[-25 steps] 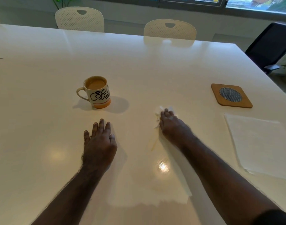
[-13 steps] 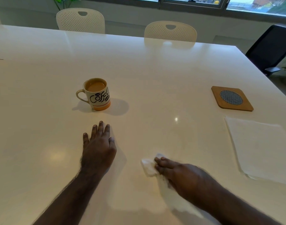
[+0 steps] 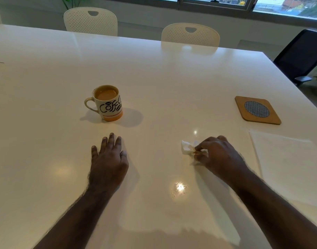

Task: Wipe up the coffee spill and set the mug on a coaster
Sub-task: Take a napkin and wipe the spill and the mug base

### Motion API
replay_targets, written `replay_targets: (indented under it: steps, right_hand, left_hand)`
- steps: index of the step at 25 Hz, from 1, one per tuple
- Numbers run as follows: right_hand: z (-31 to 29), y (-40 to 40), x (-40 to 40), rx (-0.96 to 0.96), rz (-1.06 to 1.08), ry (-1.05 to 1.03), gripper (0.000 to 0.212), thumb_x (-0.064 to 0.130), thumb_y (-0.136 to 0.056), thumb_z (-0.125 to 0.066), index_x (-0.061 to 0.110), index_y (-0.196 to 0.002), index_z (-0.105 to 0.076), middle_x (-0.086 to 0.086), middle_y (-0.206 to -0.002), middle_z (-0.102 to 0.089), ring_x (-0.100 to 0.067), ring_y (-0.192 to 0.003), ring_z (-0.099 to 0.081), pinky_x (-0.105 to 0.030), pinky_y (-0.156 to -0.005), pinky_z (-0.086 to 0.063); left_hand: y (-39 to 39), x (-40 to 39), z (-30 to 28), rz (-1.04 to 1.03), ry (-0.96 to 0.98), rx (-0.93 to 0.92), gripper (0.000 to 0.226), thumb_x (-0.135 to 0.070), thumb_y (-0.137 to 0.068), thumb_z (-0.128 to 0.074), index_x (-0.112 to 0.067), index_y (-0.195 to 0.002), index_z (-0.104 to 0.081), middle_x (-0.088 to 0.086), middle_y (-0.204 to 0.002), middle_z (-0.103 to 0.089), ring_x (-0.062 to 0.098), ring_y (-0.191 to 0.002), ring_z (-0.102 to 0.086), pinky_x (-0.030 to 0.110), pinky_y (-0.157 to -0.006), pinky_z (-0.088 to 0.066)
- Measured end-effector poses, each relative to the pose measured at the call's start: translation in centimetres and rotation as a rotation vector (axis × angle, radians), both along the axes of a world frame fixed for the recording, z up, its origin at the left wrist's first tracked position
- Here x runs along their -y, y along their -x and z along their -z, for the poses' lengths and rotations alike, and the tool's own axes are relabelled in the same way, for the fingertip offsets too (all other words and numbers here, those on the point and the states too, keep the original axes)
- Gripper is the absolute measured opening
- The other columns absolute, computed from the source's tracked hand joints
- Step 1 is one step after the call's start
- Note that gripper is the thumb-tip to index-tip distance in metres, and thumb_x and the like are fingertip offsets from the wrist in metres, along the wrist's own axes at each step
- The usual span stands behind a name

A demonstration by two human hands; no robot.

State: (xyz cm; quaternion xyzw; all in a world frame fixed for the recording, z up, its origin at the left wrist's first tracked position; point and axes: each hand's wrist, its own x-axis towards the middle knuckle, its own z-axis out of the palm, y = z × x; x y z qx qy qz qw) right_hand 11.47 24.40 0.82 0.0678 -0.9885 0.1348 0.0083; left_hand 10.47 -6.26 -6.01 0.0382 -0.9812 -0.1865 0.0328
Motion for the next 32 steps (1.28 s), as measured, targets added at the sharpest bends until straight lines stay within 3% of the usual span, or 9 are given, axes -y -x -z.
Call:
replay_targets:
  steps: [3, 6, 9, 17, 20, 22, 27, 29, 32]
  right_hand:
    - [-0.8, 0.9, -0.4, 0.320, 0.035, 0.182, 0.047, 0.025, -0.088, -0.065, 0.023, -0.134, -0.054, -0.003, -0.134, -0.055, -0.016, -0.108, -0.058, -0.029, -0.087, -0.052]
    - [-1.4, 1.6, -1.9, 0.496, -0.042, 0.239, 0.062, 0.005, -0.086, -0.065, 0.029, -0.139, -0.045, 0.001, -0.137, -0.051, -0.011, -0.106, -0.060, -0.022, -0.073, -0.056]
    - [-1.0, 2.4, -2.4, 0.391, -0.137, 0.024, 0.069, 0.006, -0.079, -0.074, 0.031, -0.138, -0.046, 0.008, -0.138, -0.046, -0.008, -0.108, -0.056, -0.020, -0.074, -0.055]
    - [1.0, 3.7, -0.8, 0.203, -0.398, -0.087, 0.063, 0.006, -0.087, -0.066, 0.032, -0.140, -0.044, 0.007, -0.148, -0.041, -0.013, -0.130, -0.047, -0.033, -0.097, -0.050]
    - [1.8, 1.3, -0.3, 0.124, -0.391, -0.083, 0.064, 0.005, -0.095, -0.051, 0.030, -0.149, -0.026, 0.014, -0.156, -0.016, -0.005, -0.141, -0.021, -0.024, -0.110, -0.029]
    - [2.2, -0.7, -0.2, 0.103, -0.384, -0.062, 0.066, 0.007, -0.096, -0.047, 0.032, -0.151, -0.018, 0.019, -0.154, -0.005, -0.001, -0.141, -0.010, -0.026, -0.111, -0.032]
    - [5.1, -8.0, 2.8, 0.029, -0.612, 0.001, 0.055, 0.018, -0.085, -0.043, 0.018, -0.140, -0.046, 0.001, -0.149, -0.041, -0.016, -0.133, -0.042, -0.022, -0.090, -0.051]
    - [5.9, -10.6, 3.0, 0.064, -0.590, -0.001, 0.069, 0.017, -0.076, -0.052, 0.027, -0.143, -0.038, 0.007, -0.150, -0.040, -0.011, -0.134, -0.041, -0.014, -0.078, -0.053]
    - [5.8, -9.2, 0.8, 0.055, -0.448, 0.077, 0.068, 0.011, -0.079, -0.048, 0.021, -0.145, -0.038, -0.004, -0.145, -0.044, -0.020, -0.127, -0.050, -0.012, -0.100, -0.033]
  left_hand:
    - [0.0, -0.1, 0.0, 0.000, -0.001, 0.000, 0.064, -0.039, -0.091, -0.019, -0.023, -0.154, -0.018, -0.002, -0.164, -0.007, 0.015, -0.150, -0.003, 0.045, -0.121, 0.003]
    - [0.0, 0.0, 0.0, 0.000, -0.006, 0.001, 0.066, -0.040, -0.090, -0.018, -0.023, -0.154, -0.018, -0.002, -0.164, -0.008, 0.014, -0.150, -0.003, 0.045, -0.121, 0.003]
    - [0.1, 0.0, 0.0, 0.000, 0.004, 0.003, 0.065, -0.040, -0.091, -0.017, -0.023, -0.154, -0.018, -0.002, -0.164, -0.008, 0.014, -0.150, -0.003, 0.045, -0.121, 0.003]
    - [0.0, -0.1, -0.2, -0.003, 0.005, 0.002, 0.066, -0.040, -0.090, -0.019, -0.022, -0.154, -0.020, -0.001, -0.164, -0.008, 0.015, -0.151, -0.004, 0.046, -0.121, 0.002]
    - [0.0, -0.1, -0.2, -0.001, 0.007, 0.007, 0.066, -0.040, -0.089, -0.019, -0.022, -0.153, -0.019, -0.001, -0.164, -0.008, 0.015, -0.150, -0.004, 0.046, -0.121, 0.002]
    - [0.0, -0.2, -0.3, -0.002, 0.003, 0.010, 0.067, -0.040, -0.089, -0.020, -0.023, -0.154, -0.018, -0.001, -0.164, -0.007, 0.015, -0.150, -0.003, 0.045, -0.121, 0.003]
    - [0.0, -0.1, -0.2, -0.001, 0.010, 0.006, 0.067, -0.041, -0.090, -0.019, -0.021, -0.154, -0.019, -0.001, -0.164, -0.008, 0.016, -0.151, -0.004, 0.045, -0.120, 0.003]
    - [-0.1, -0.1, -0.1, 0.004, 0.009, 0.006, 0.067, -0.041, -0.090, -0.019, -0.021, -0.154, -0.018, 0.000, -0.164, -0.008, 0.016, -0.151, -0.003, 0.045, -0.121, 0.002]
    - [-0.1, 0.0, -0.2, 0.011, 0.014, 0.012, 0.068, -0.042, -0.089, -0.018, -0.021, -0.154, -0.017, -0.001, -0.164, -0.007, 0.016, -0.151, -0.003, 0.045, -0.121, 0.003]
